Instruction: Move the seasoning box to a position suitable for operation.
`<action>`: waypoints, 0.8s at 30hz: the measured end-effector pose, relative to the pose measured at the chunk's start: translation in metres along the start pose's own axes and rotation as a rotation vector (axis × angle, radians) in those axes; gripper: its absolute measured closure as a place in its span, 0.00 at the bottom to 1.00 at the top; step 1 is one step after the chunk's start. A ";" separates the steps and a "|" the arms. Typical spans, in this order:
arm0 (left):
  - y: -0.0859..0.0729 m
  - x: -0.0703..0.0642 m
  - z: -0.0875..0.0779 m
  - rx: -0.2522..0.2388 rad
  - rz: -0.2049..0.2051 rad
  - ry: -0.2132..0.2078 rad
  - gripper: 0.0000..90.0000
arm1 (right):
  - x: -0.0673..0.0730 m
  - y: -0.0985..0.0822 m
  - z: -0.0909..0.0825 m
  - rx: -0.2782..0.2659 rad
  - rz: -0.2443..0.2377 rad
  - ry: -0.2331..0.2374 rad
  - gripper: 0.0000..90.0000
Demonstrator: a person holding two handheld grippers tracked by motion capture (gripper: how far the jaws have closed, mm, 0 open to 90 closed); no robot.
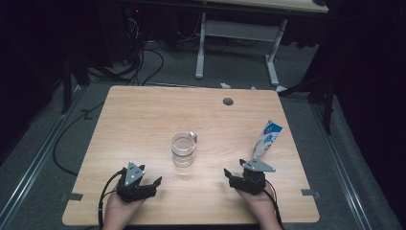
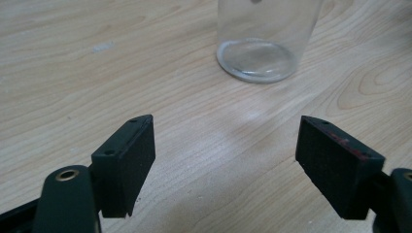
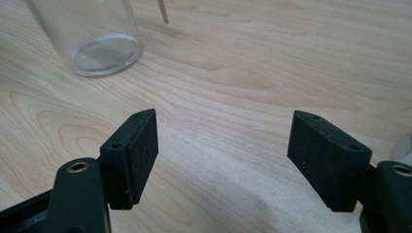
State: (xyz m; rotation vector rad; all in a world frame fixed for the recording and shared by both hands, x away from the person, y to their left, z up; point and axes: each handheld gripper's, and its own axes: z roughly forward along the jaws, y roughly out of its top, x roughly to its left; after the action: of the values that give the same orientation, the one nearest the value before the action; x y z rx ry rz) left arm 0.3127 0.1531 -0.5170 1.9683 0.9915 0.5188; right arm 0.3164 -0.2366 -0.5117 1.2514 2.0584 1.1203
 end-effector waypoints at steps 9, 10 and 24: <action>0.002 0.002 0.003 0.009 -0.012 -0.044 0.33 | -0.004 0.002 -0.010 -0.022 0.019 0.009 0.33; 0.002 0.001 0.002 0.001 -0.011 -0.041 0.33 | -0.005 0.002 -0.010 -0.022 0.019 0.009 0.33; 0.000 -0.001 0.003 0.002 -0.033 -0.035 0.44 | -0.006 -0.002 -0.011 -0.014 0.021 0.030 0.39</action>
State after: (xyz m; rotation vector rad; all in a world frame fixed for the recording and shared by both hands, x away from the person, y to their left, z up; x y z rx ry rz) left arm 0.3138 0.1506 -0.5188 1.9527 1.0014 0.4641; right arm 0.3105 -0.2468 -0.5072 1.2594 2.0597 1.1676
